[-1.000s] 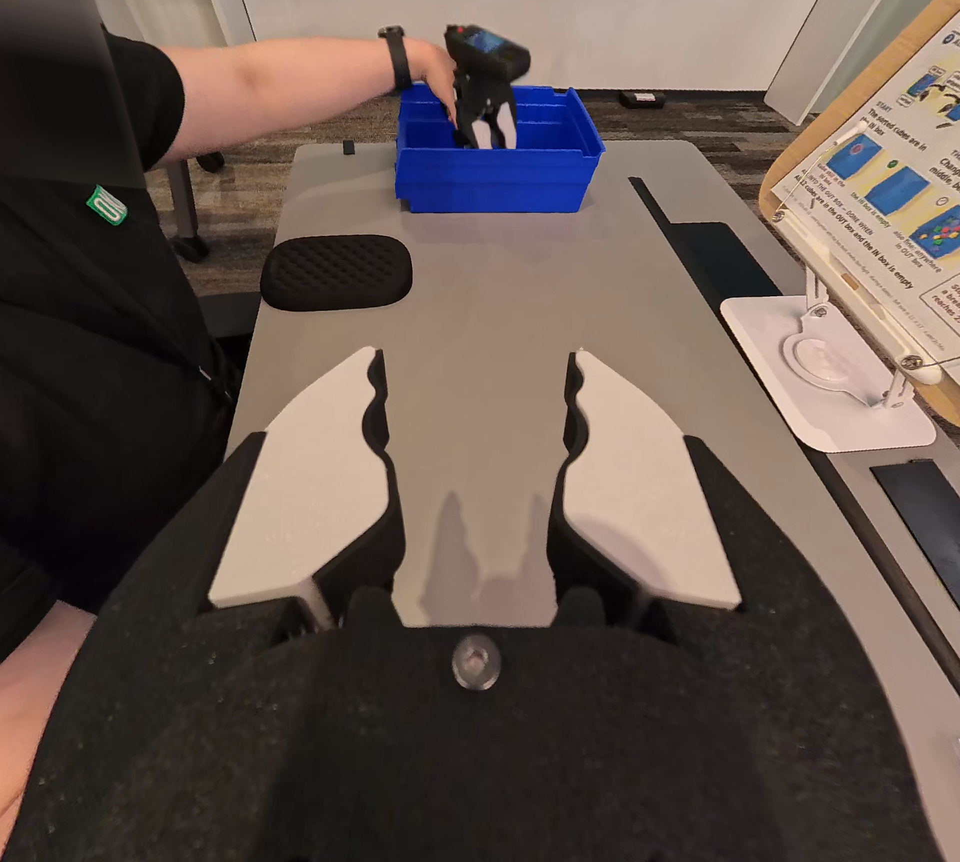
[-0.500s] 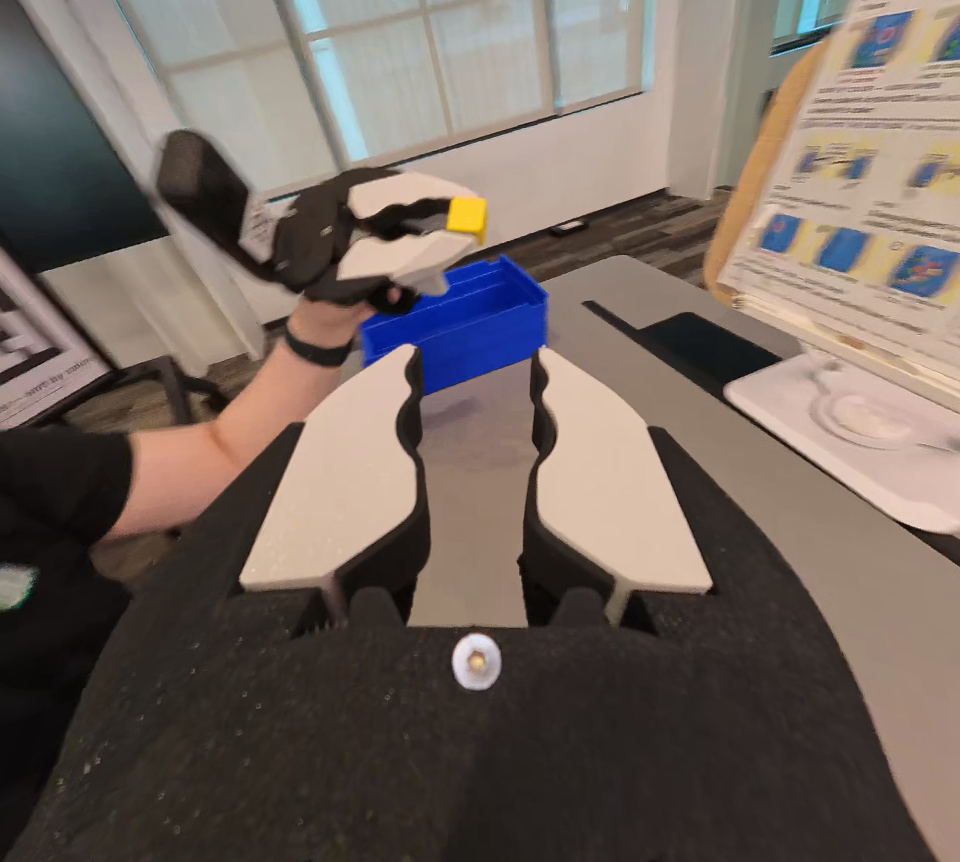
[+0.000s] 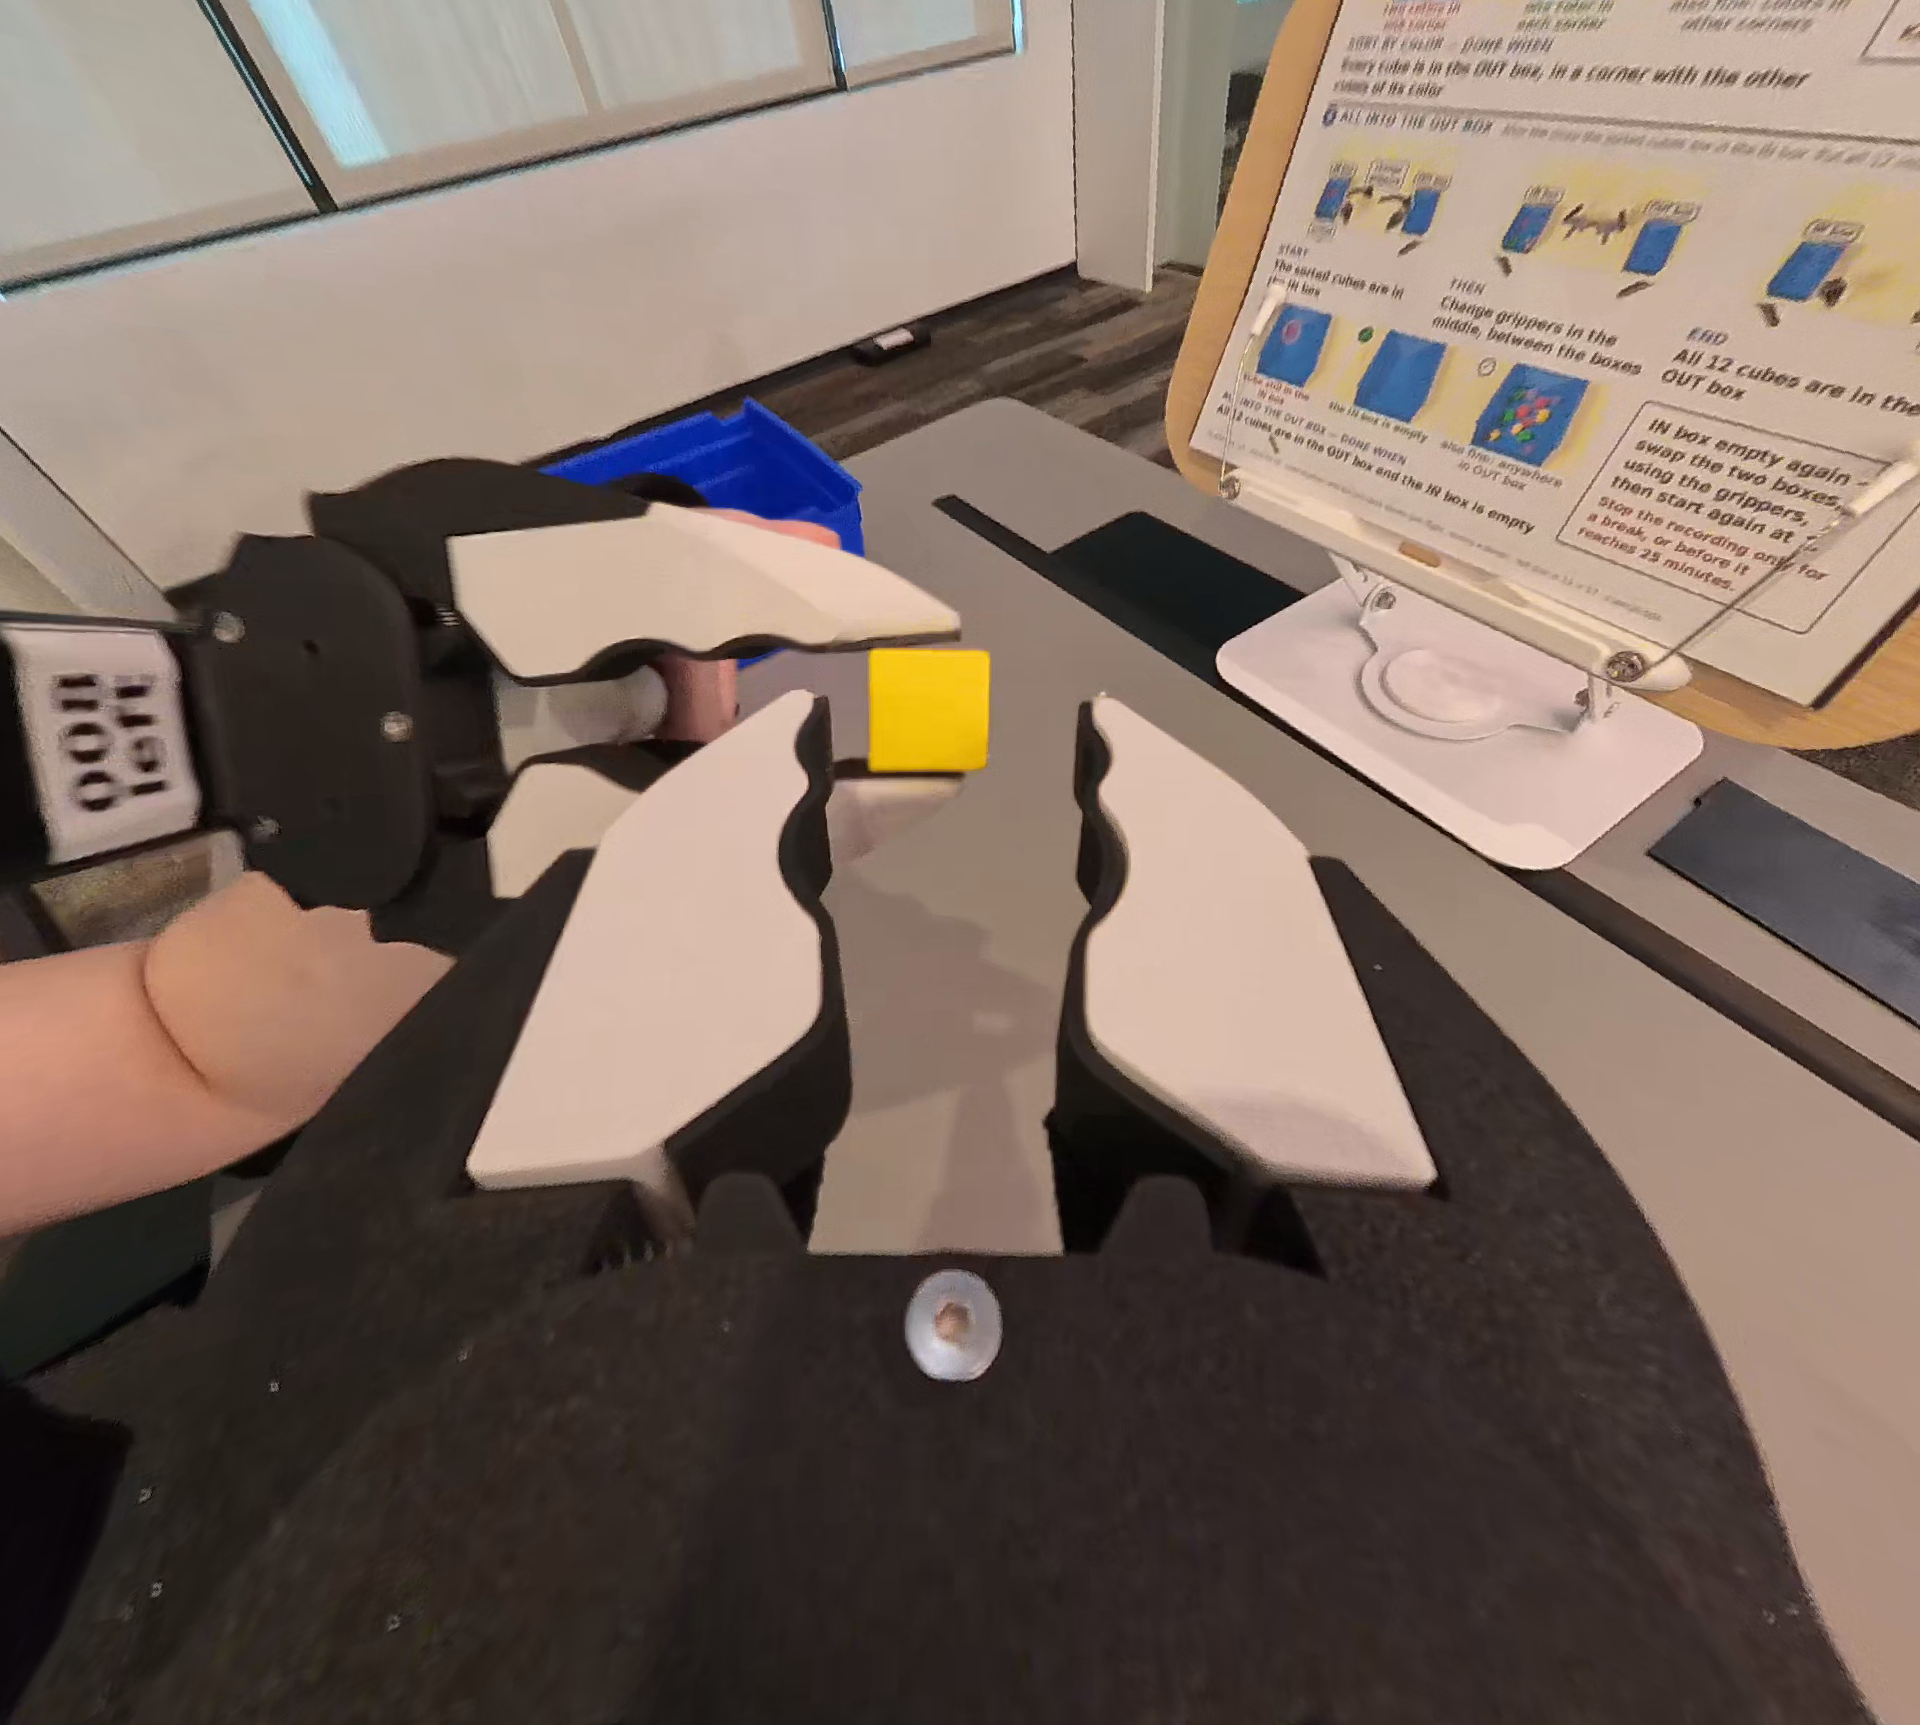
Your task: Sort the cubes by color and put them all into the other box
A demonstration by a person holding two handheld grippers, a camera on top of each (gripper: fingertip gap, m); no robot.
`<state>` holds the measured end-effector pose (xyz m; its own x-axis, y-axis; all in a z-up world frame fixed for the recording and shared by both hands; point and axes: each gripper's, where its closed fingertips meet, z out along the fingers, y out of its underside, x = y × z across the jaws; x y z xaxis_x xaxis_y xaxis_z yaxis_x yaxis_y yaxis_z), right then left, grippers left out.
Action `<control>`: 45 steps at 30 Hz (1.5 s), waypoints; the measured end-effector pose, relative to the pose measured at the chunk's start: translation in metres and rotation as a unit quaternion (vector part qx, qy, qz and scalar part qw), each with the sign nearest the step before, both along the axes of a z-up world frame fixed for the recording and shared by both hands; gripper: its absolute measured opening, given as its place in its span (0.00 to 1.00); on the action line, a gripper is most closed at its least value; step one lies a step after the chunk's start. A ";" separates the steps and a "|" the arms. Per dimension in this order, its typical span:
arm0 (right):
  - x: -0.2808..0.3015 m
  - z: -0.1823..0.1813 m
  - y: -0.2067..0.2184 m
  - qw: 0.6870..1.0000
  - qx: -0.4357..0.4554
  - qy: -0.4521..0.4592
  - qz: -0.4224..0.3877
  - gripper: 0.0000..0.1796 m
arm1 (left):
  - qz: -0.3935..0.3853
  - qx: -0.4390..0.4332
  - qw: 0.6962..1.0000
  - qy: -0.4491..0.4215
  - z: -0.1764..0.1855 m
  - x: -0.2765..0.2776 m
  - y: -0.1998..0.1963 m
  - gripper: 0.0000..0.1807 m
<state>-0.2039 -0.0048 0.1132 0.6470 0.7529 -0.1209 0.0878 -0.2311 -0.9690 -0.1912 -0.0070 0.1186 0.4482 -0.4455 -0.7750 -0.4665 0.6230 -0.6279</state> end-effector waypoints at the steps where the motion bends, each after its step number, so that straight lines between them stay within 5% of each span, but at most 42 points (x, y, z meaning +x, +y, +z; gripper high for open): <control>1: -0.003 -0.005 0.003 1.000 -0.002 -0.010 0.001 0.23 | -0.006 0.002 1.000 0.007 -0.002 0.003 -0.003 0.12; 3: -0.010 -0.014 0.001 0.999 -0.017 -0.019 0.030 0.13 | 0.000 0.008 0.999 0.031 -0.008 0.005 -0.004 0.12; 12: 0.034 -0.009 0.001 0.997 -0.010 -0.074 0.004 0.12 | -0.005 -0.034 0.999 -0.004 -0.017 0.000 -0.002 0.13; 17: 0.214 -0.031 -0.056 0.973 -0.097 -0.169 -0.124 0.12 | 0.009 -0.103 0.994 -0.020 -0.022 -0.021 0.018 0.13; 23: 0.389 -0.164 -0.139 0.885 -0.347 -0.123 -0.283 0.12 | -0.004 -0.151 0.986 -0.068 -0.013 -0.039 0.027 0.08; 25: 0.400 -0.183 -0.138 0.885 -0.357 -0.117 -0.274 0.12 | 0.004 -0.150 0.986 -0.069 -0.012 -0.043 0.030 0.07; 28: 0.415 -0.216 -0.147 0.841 -0.440 -0.170 -0.265 0.12 | 0.006 -0.155 0.985 -0.074 -0.010 -0.048 0.030 0.07; 35: 0.384 -0.239 -0.130 0.832 -0.507 -0.170 -0.147 0.13 | -0.018 -0.188 0.976 -0.105 -0.005 -0.049 0.025 0.06; 45: 0.381 -0.241 -0.124 0.824 -0.532 -0.101 -0.168 0.13 | -0.011 -0.177 0.980 -0.094 -0.008 -0.053 0.026 0.06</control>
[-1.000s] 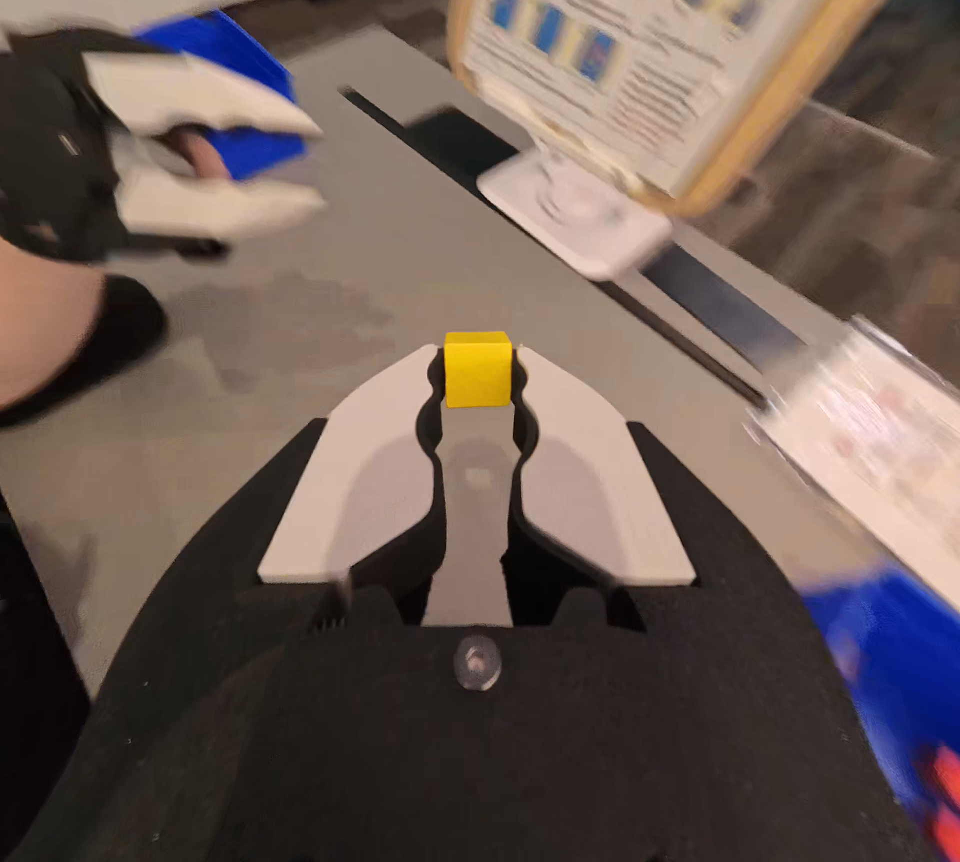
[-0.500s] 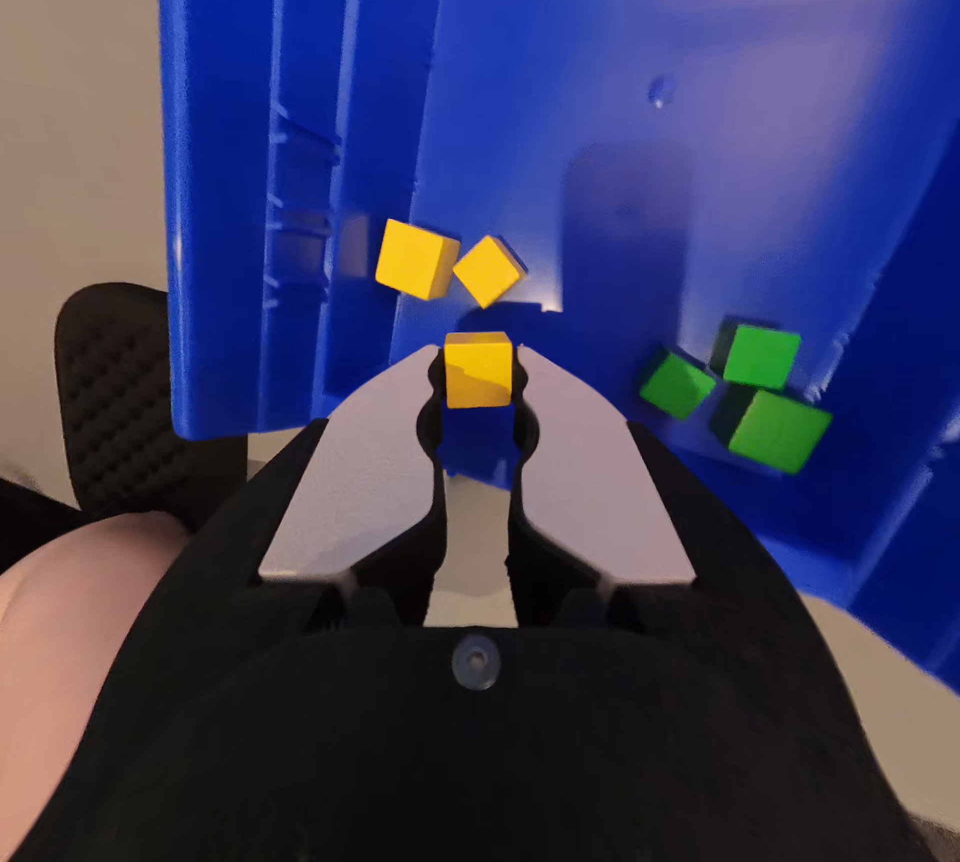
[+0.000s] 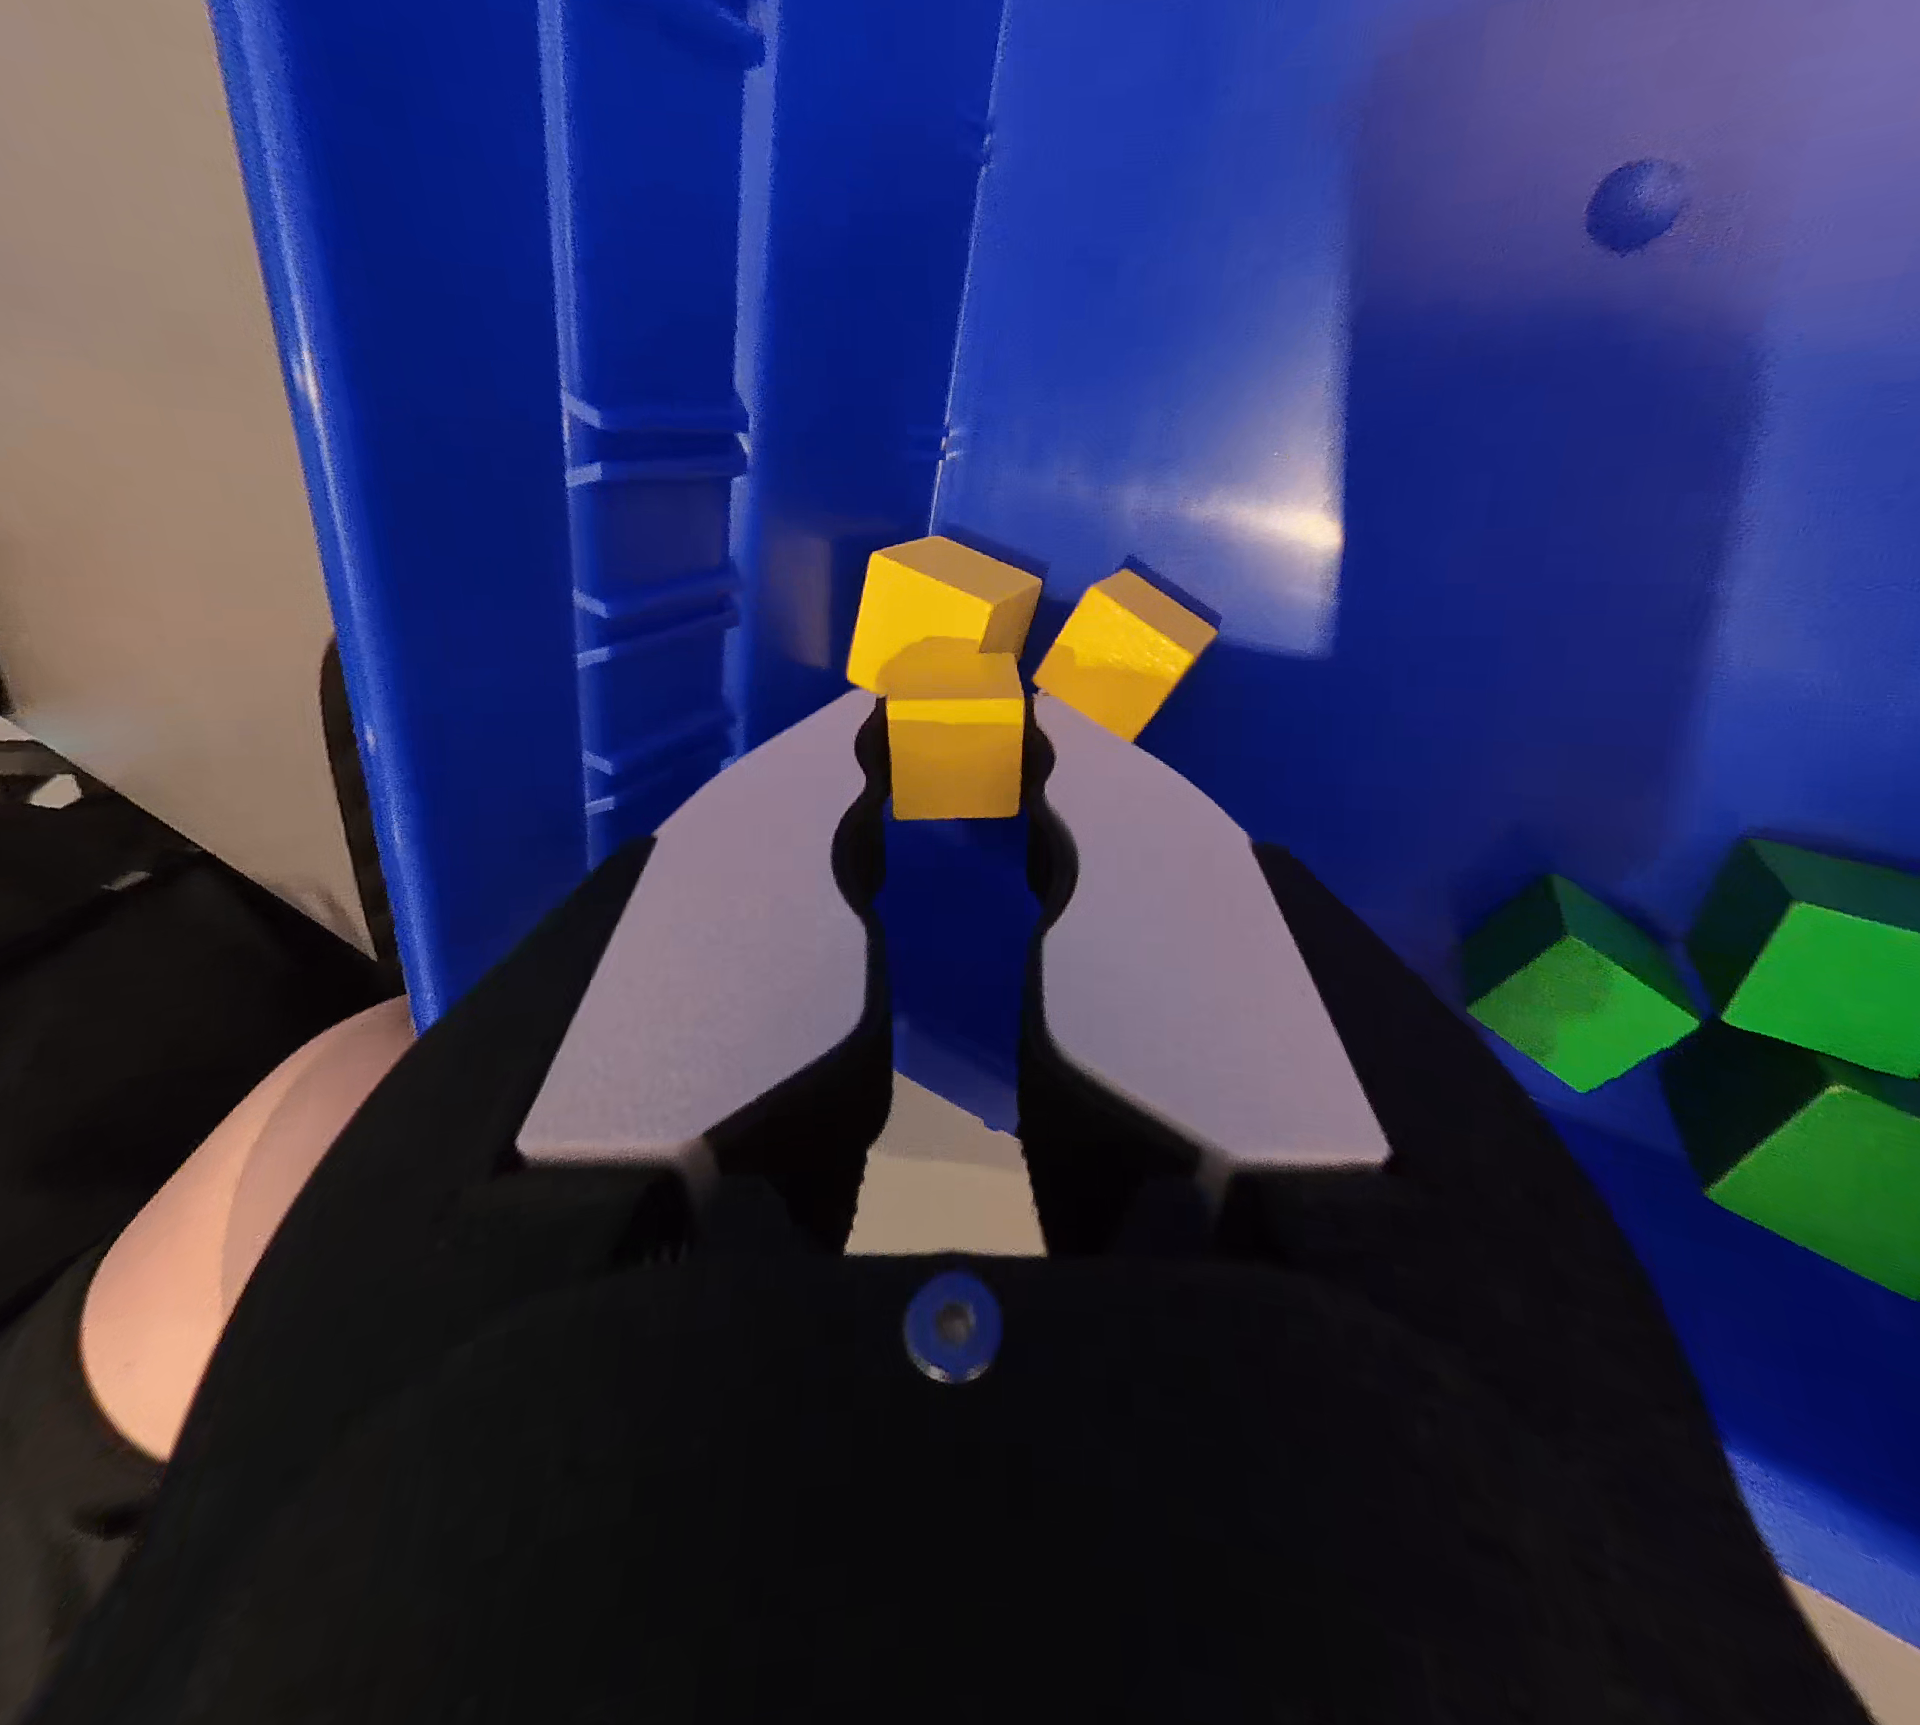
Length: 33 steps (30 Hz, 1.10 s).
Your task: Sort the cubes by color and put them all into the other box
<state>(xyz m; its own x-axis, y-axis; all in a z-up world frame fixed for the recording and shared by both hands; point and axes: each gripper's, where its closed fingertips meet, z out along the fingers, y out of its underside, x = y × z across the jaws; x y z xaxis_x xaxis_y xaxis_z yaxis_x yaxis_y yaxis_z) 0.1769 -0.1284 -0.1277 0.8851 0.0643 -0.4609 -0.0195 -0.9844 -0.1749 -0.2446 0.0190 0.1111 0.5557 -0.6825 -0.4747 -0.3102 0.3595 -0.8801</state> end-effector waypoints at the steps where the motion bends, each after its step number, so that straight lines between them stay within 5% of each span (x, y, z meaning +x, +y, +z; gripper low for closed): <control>1: -0.002 0.001 0.000 1.000 0.004 0.010 0.000 0.13 | 0.003 0.000 1.000 0.000 0.000 -0.001 0.001 0.06; 14: 0.009 0.053 -0.007 0.990 0.128 0.004 -0.058 0.20 | 0.054 0.035 0.997 -0.030 0.031 -0.041 0.001 0.06; 18: 0.003 0.077 -0.002 0.980 0.193 0.015 -0.046 0.12 | 0.056 0.050 0.996 -0.050 0.044 -0.051 -0.005 0.05; 26: 0.012 0.037 -0.009 0.997 0.042 -0.010 -0.062 0.10 | 0.053 0.041 0.996 -0.056 0.042 -0.056 -0.002 0.04; 33: 0.015 0.067 -0.003 0.969 0.108 -0.054 0.217 0.12 | 0.025 0.034 0.998 -0.042 0.040 -0.036 -0.010 0.04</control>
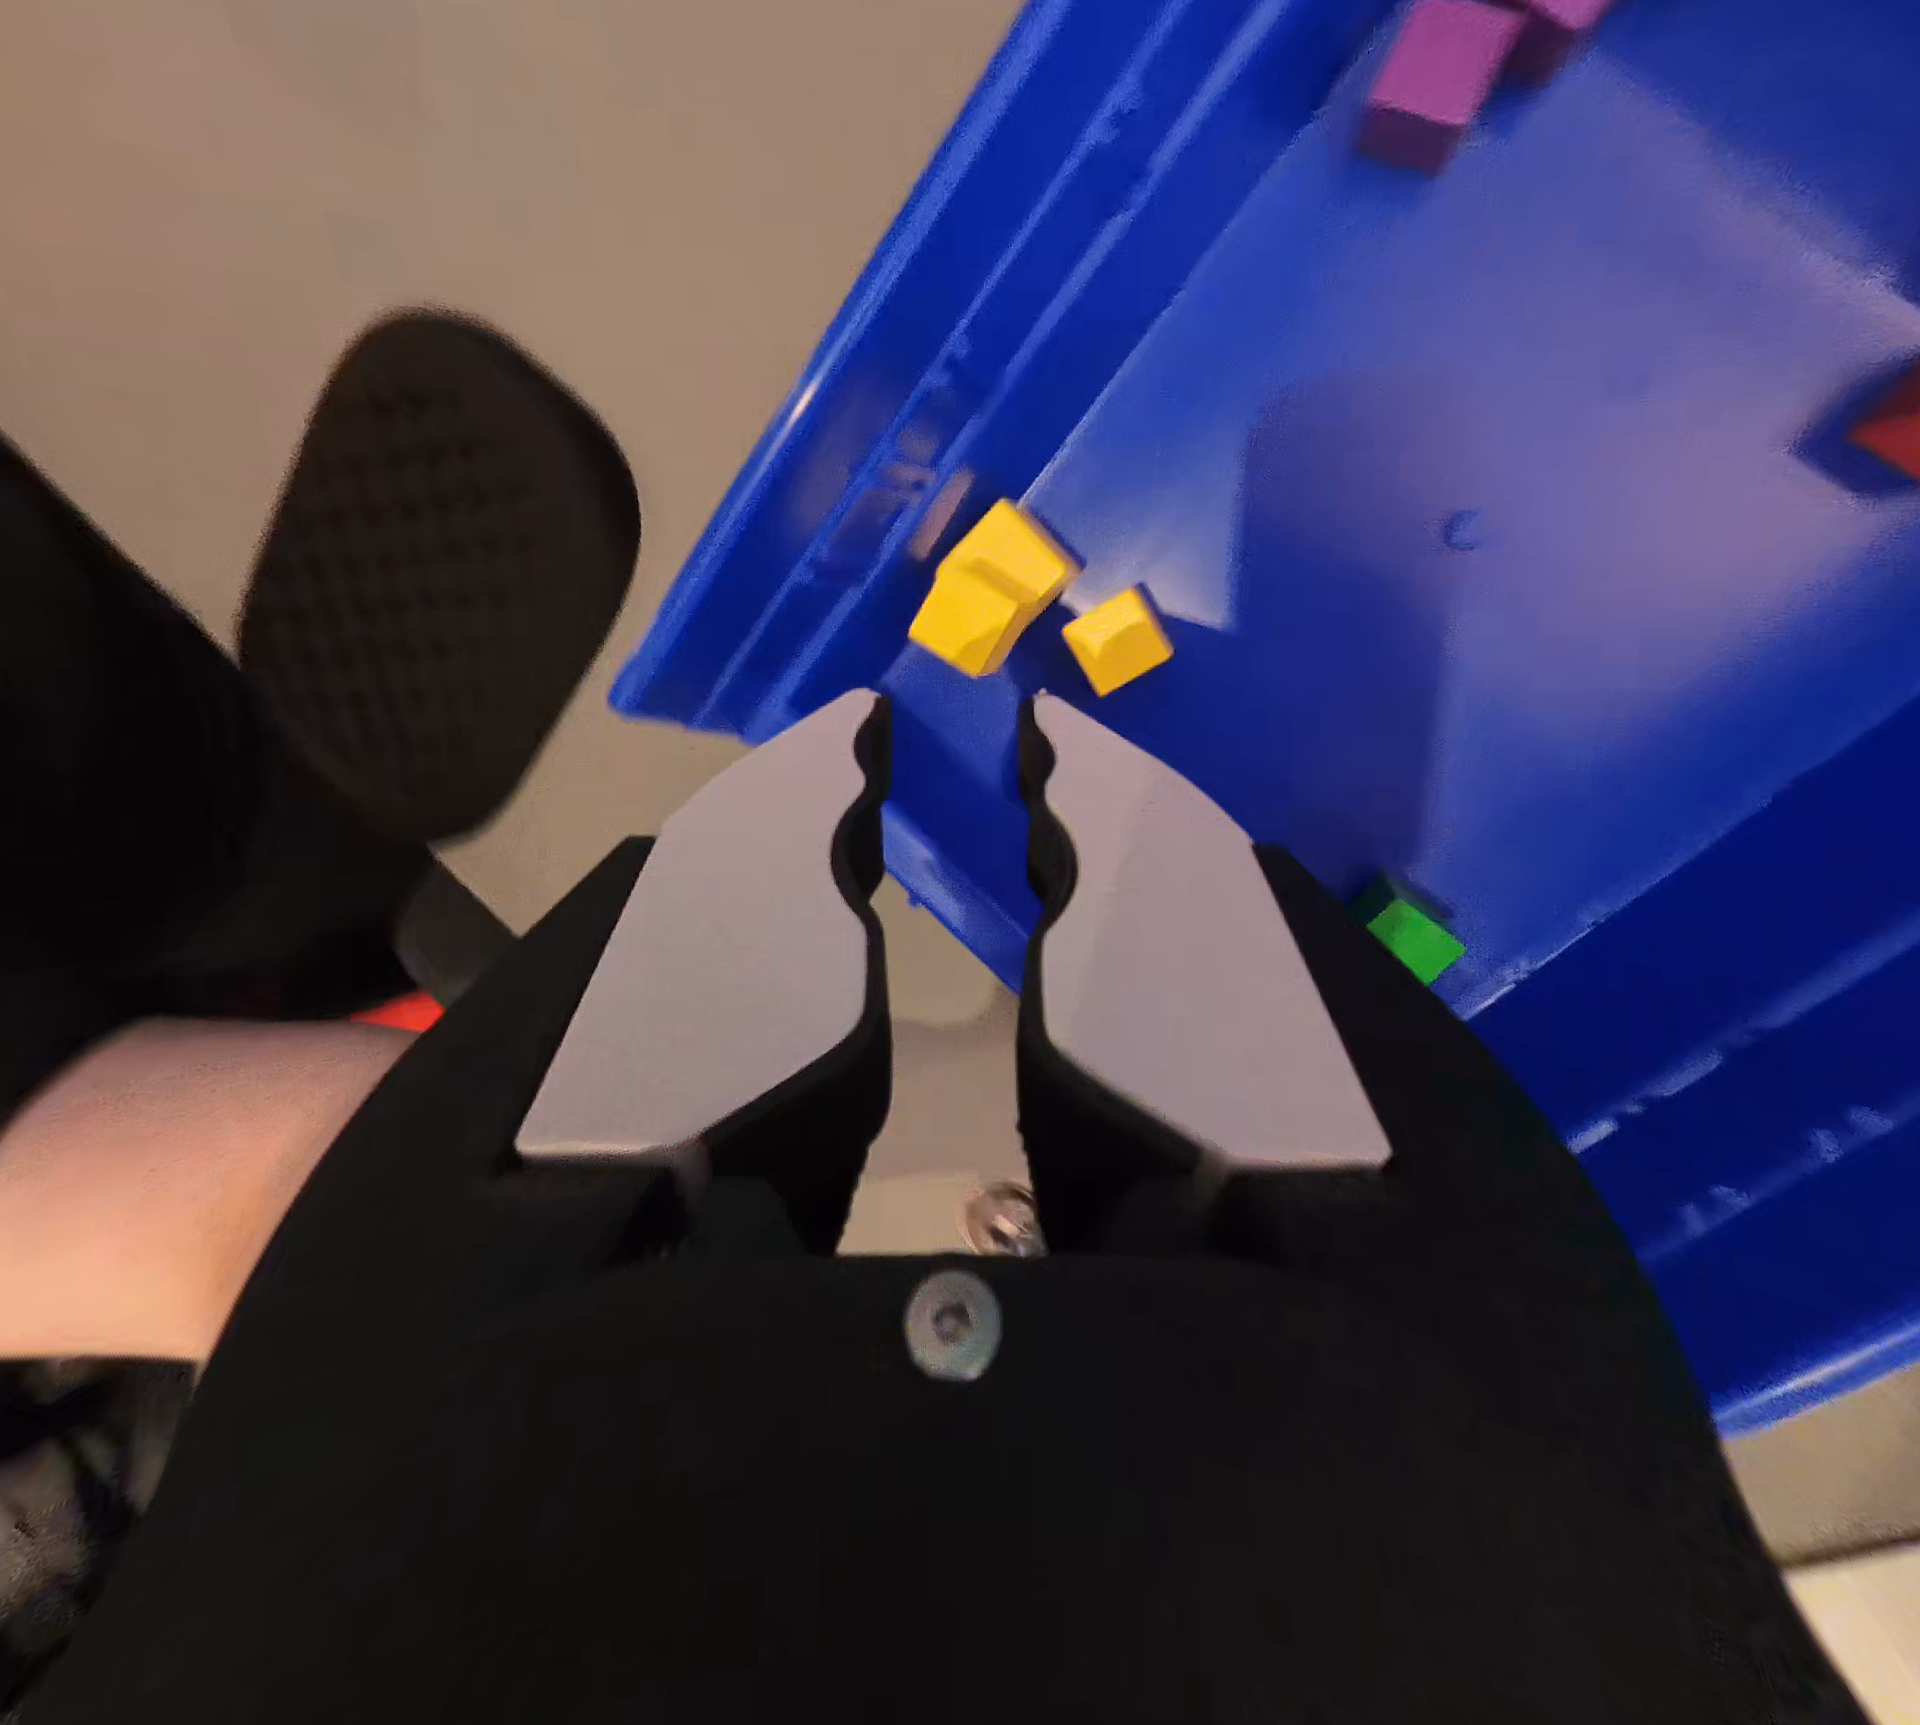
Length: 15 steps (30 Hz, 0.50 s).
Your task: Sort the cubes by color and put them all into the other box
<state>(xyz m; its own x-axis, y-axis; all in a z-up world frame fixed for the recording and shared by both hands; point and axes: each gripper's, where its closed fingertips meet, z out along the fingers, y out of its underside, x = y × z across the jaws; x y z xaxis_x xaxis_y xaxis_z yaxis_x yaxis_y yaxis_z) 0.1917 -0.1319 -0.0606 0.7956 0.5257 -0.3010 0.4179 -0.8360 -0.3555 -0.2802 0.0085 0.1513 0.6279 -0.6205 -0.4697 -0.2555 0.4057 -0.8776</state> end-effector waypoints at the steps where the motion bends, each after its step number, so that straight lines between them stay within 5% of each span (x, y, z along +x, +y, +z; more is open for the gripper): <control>1: 0.000 -0.004 -0.006 0.999 0.000 -0.019 0.047 0.13 | -0.002 0.002 1.000 0.007 0.000 0.003 -0.001 0.04; 8: -0.012 -0.015 0.009 0.958 0.131 -0.067 0.245 0.13 | 0.009 -0.006 0.999 0.048 -0.010 0.022 0.003 0.05; 15: -0.022 -0.023 0.012 0.935 0.145 -0.042 0.321 0.19 | 0.037 -0.003 0.998 0.042 0.005 0.021 -0.007 0.03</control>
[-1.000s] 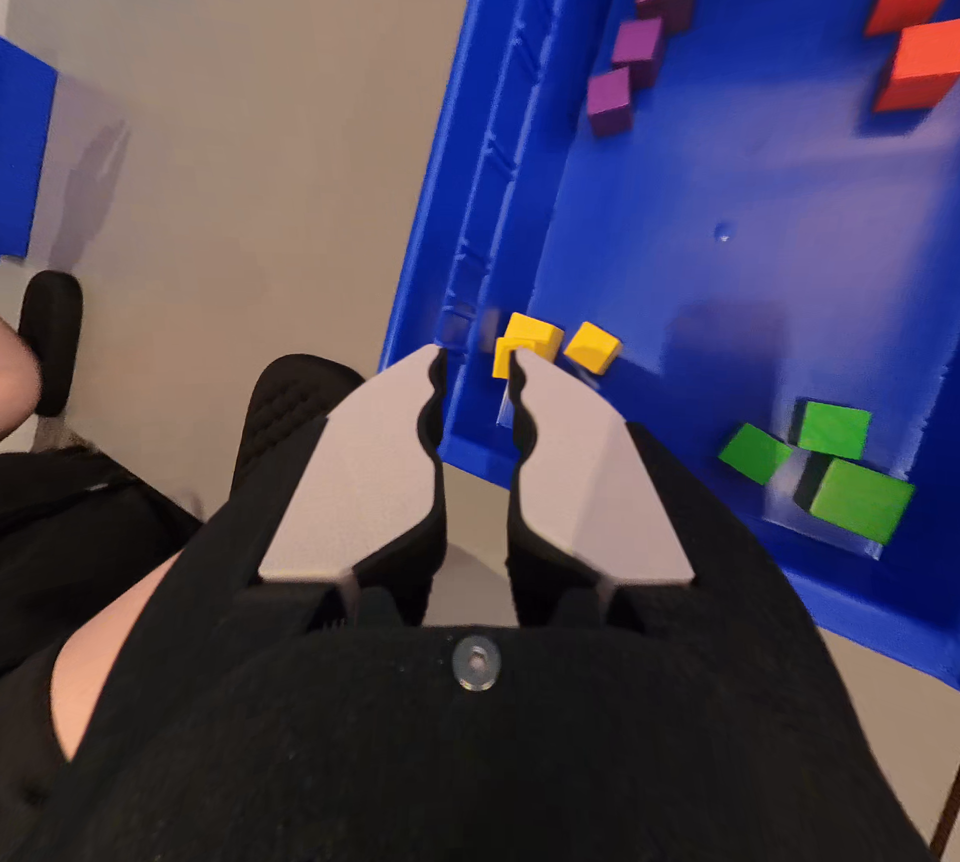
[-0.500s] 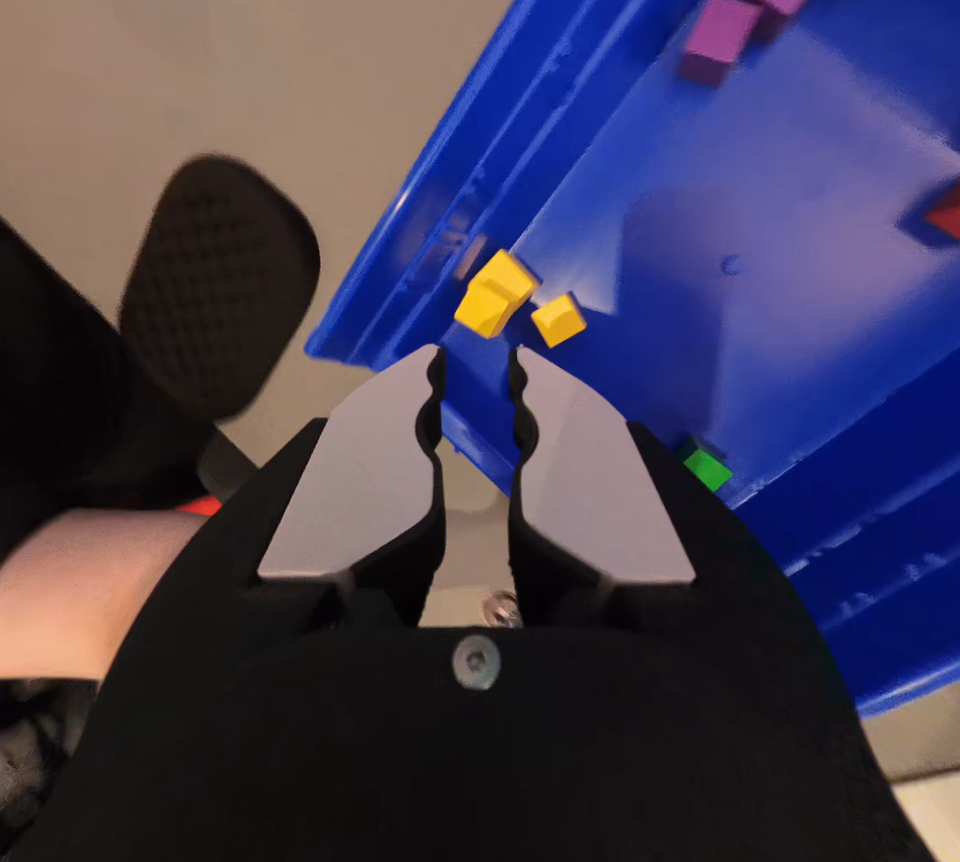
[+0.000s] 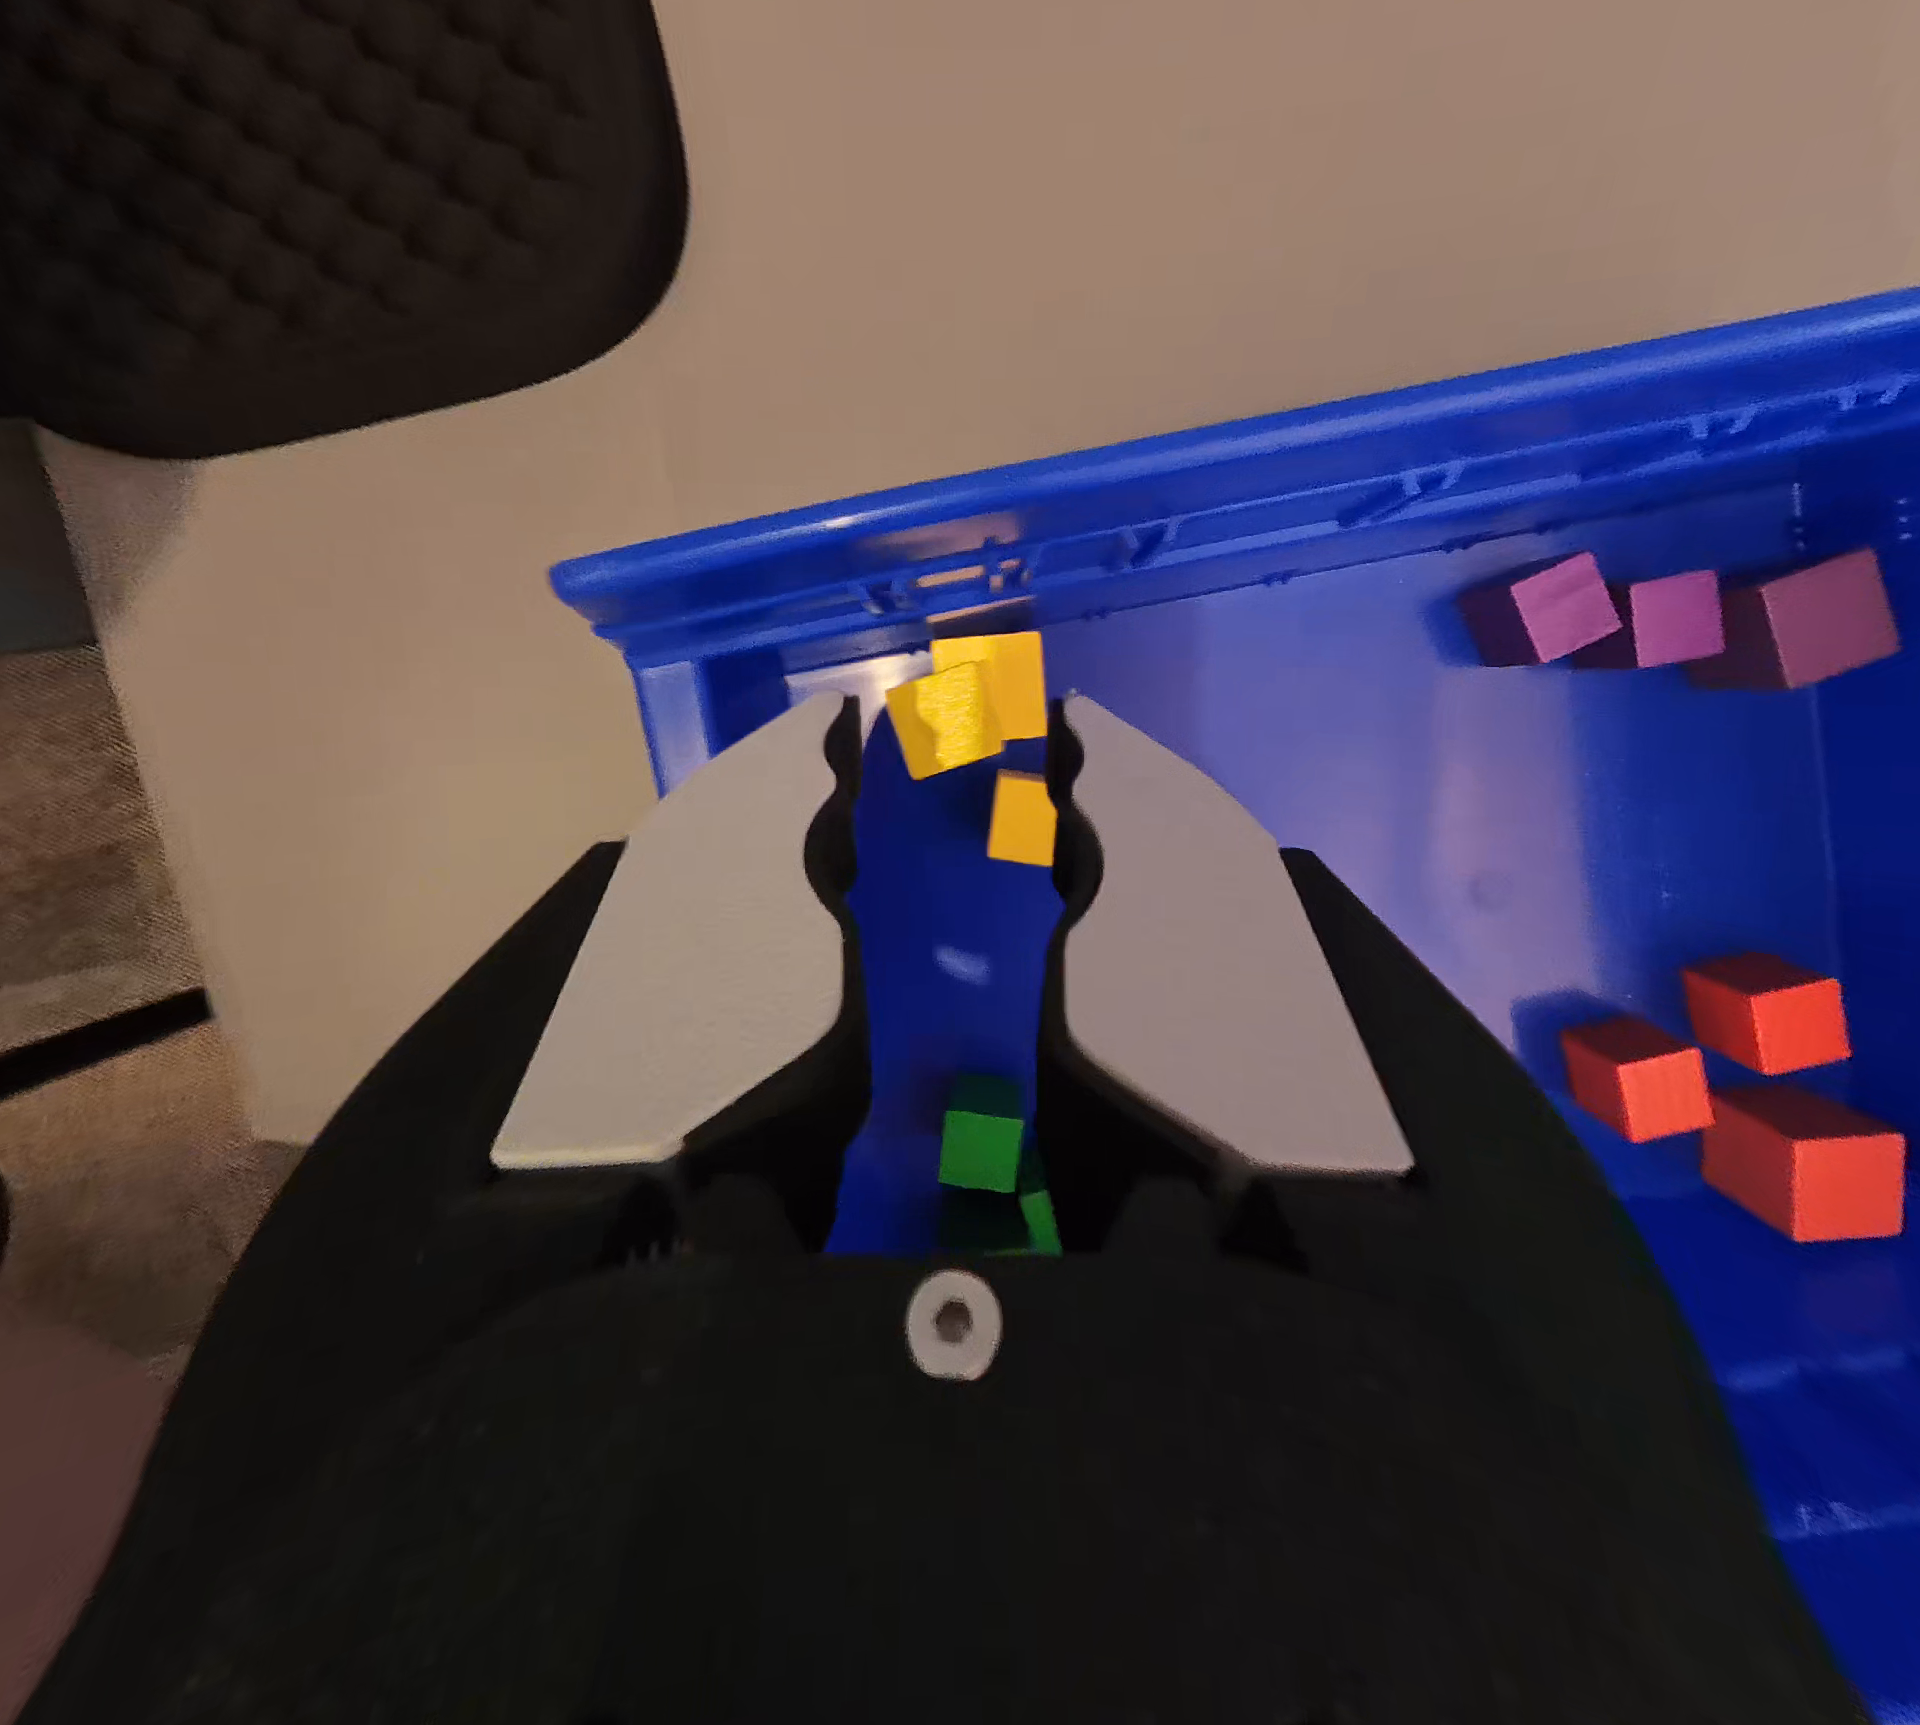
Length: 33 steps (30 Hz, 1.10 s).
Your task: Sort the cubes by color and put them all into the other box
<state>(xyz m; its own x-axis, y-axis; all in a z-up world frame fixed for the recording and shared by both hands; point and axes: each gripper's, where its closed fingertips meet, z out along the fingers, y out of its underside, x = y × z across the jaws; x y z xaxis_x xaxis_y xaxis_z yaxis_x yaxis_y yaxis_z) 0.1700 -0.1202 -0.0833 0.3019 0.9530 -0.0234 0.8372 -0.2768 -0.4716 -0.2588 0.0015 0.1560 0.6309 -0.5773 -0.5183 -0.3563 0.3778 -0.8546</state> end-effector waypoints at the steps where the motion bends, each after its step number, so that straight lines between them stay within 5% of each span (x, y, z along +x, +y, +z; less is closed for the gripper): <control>1: 0.001 -0.003 0.003 1.000 0.004 -0.008 0.003 0.19 | 0.001 0.000 1.000 -0.003 0.003 -0.002 -0.004 0.03; 12: 0.001 -0.029 -0.001 0.998 -0.040 -0.036 0.033 0.22 | 0.032 -0.011 0.999 -0.015 0.004 -0.026 -0.017 0.03; 15: 0.000 -0.035 -0.004 0.997 -0.046 -0.046 0.044 0.12 | 0.034 -0.013 0.999 -0.015 0.001 -0.026 -0.016 0.03; 33: 0.016 -0.042 -0.021 0.994 -0.089 -0.064 -0.008 0.15 | 0.033 -0.010 0.999 -0.012 -0.001 -0.031 -0.023 0.02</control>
<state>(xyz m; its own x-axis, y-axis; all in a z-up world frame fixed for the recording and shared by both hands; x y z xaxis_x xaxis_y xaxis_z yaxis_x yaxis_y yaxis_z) 0.1863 -0.1415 -0.1257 0.3276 0.9327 -0.1511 0.8825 -0.3592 -0.3036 -0.2897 -0.0213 0.1546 0.6791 -0.5444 -0.4924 -0.3597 0.3379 -0.8697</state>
